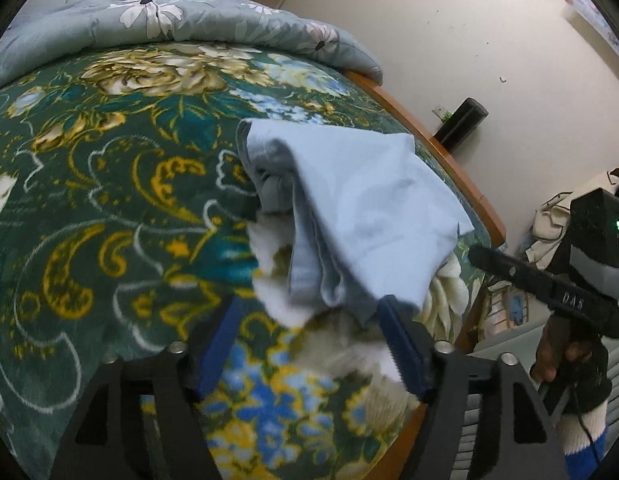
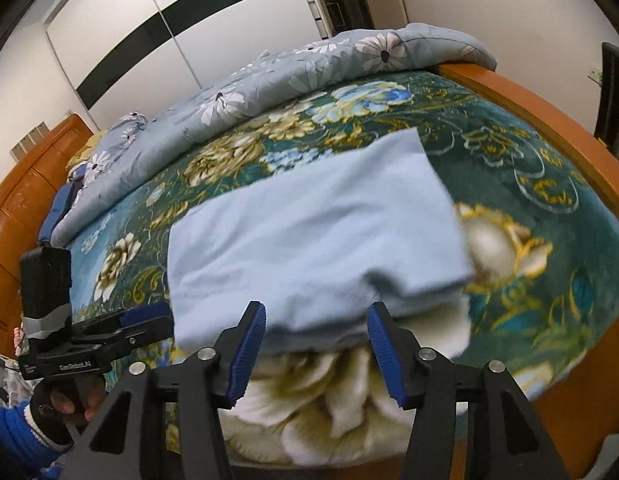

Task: Fold clothes
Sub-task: 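Open both grippers and release the folded shirt onto the bed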

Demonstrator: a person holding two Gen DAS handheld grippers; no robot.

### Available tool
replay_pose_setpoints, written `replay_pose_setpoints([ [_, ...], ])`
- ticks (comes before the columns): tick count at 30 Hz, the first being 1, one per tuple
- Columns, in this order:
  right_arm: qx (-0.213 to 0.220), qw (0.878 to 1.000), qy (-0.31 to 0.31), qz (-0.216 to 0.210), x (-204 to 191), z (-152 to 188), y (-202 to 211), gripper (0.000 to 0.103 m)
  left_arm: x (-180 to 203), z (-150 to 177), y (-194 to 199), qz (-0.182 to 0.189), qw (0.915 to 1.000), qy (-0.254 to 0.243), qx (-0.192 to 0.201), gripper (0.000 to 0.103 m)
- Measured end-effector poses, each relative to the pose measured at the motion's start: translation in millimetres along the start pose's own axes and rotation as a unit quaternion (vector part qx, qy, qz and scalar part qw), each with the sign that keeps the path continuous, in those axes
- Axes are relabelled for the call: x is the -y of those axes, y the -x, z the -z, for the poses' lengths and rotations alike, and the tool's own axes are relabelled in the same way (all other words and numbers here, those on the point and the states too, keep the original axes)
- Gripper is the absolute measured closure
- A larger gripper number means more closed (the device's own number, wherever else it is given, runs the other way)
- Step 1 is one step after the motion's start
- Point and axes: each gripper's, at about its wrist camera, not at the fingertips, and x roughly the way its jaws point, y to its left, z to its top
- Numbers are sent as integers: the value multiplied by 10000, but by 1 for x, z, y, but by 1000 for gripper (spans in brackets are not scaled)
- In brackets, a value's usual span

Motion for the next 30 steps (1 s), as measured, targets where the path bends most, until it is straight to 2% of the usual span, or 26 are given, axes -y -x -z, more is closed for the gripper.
replay_pose_setpoints([
  [1,-31,10000,-8,40,-4,6,-1,44,0,3,1,-21,10000,-7,-1,14],
  [4,-78,9999,55,96,-14,21,-5,35,1,10,4,-145,9998,-62,90,11],
  [7,-118,9998,24,127,-19,32,-9,35,-2,16,8,-374,9991,5,191,11],
  [12,-177,9997,-21,175,-26,42,-13,35,-11,20,14,-334,9990,169,225,11],
  [17,-167,9997,4,159,-33,46,-12,35,-7,22,20,-750,9967,-57,307,11],
  [24,-173,9997,72,150,-43,47,-9,35,-5,26,24,-702,9971,-62,281,11],
  [30,-264,9994,138,169,-49,50,-11,35,-4,26,27,-877,9955,-63,351,11],
])
